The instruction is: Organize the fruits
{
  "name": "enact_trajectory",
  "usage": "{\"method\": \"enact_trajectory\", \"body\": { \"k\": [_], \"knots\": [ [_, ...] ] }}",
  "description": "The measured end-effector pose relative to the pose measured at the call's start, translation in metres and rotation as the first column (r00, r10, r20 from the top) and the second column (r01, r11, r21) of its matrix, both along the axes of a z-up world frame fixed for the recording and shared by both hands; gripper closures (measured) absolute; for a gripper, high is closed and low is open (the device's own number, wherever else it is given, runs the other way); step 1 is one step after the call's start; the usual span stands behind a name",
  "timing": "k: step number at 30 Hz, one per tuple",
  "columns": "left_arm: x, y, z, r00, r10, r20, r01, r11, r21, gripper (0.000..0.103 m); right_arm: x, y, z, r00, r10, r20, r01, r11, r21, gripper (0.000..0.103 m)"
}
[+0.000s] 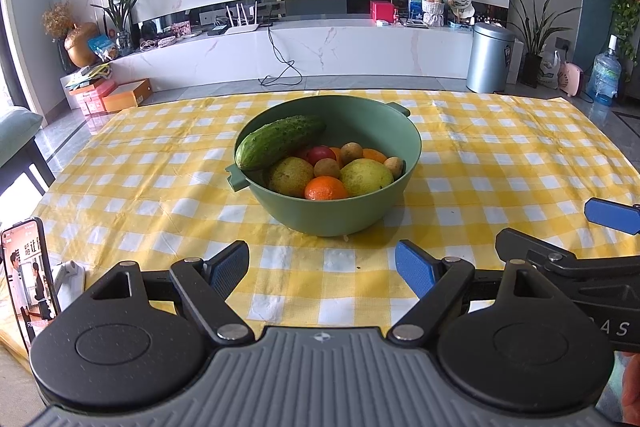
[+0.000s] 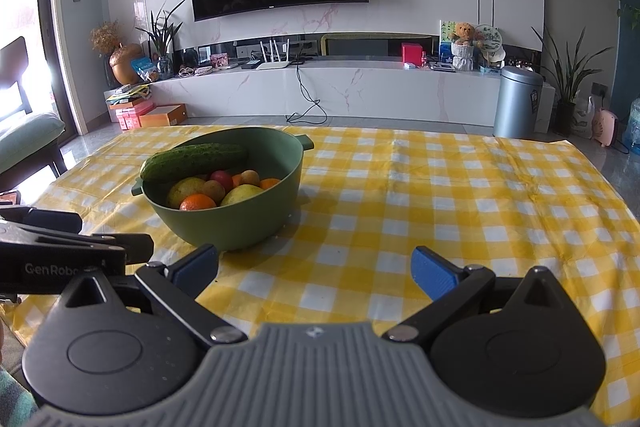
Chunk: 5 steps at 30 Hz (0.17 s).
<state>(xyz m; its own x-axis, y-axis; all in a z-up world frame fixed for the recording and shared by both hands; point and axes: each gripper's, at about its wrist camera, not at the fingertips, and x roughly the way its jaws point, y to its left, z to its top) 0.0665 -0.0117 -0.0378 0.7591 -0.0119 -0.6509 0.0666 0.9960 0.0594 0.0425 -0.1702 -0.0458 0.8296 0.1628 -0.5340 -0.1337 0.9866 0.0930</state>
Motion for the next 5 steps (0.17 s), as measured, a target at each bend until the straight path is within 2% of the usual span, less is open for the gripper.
{"method": "enact_trajectory", "body": {
  "k": [5],
  "knots": [
    [0.0009,0.0012,0.0001,1.000,0.001,-0.001,-0.001,1.000,-0.002,0.006,0.0010,0.0013,-0.0001,1.000,-0.002,-0.006,0.002,1.000,0.003,0.004]
  ]
}}
